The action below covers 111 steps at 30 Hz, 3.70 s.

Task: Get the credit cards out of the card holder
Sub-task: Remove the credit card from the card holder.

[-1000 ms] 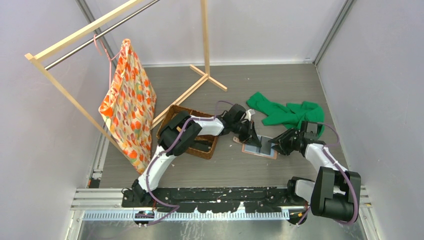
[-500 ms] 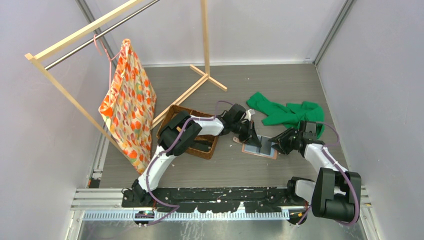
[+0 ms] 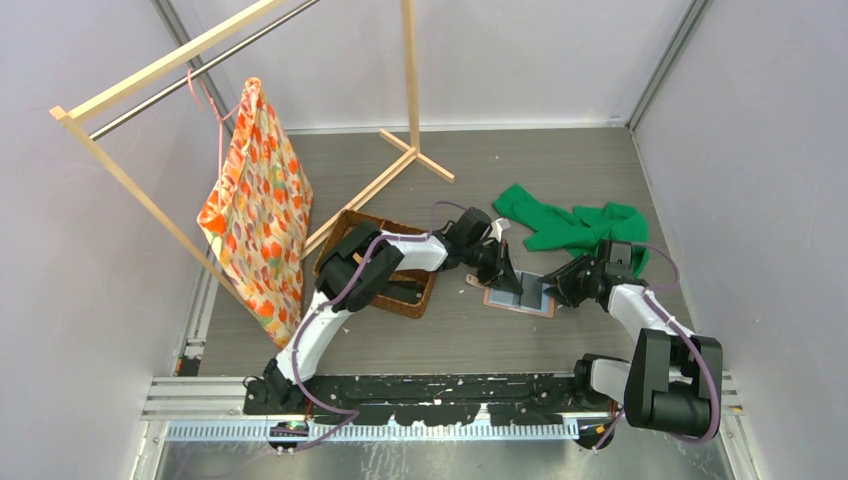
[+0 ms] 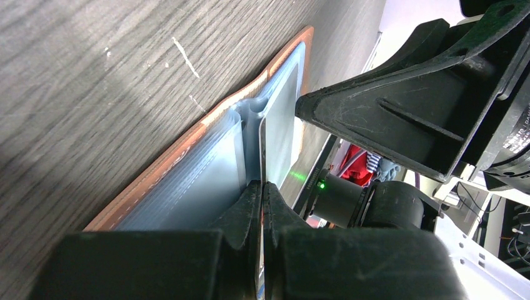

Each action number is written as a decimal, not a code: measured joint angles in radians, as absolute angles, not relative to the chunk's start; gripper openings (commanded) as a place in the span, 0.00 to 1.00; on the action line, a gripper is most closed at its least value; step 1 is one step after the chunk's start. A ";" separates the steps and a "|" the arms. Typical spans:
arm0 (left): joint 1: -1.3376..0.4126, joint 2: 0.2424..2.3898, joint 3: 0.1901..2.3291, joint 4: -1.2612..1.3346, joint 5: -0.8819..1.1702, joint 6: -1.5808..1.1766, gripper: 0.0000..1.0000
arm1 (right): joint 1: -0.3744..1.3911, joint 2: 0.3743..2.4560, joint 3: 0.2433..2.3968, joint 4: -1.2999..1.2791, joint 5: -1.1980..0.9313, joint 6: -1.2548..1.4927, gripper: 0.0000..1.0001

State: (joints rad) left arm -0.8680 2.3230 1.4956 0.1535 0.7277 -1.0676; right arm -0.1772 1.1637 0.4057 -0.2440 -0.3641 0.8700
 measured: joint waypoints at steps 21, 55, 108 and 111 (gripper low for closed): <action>-0.868 2.324 1.496 0.153 0.739 -1.066 0.01 | -0.130 1.148 0.433 -0.304 -0.278 0.841 0.37; -0.868 2.324 1.495 0.153 0.753 -1.064 0.16 | -0.033 1.109 0.454 -0.394 -0.195 0.845 0.34; -0.861 2.318 1.415 0.311 0.733 -1.144 0.01 | -0.031 1.117 0.455 -0.381 -0.196 0.845 0.34; -0.861 2.318 1.415 0.311 0.734 -1.144 0.01 | -0.031 1.115 0.455 -0.382 -0.194 0.845 0.34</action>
State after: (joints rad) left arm -0.8608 2.3180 1.4147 0.3111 0.7338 -1.1439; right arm -0.0315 1.1152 0.4549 -0.3824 -0.1940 0.8452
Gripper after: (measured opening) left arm 0.013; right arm 0.336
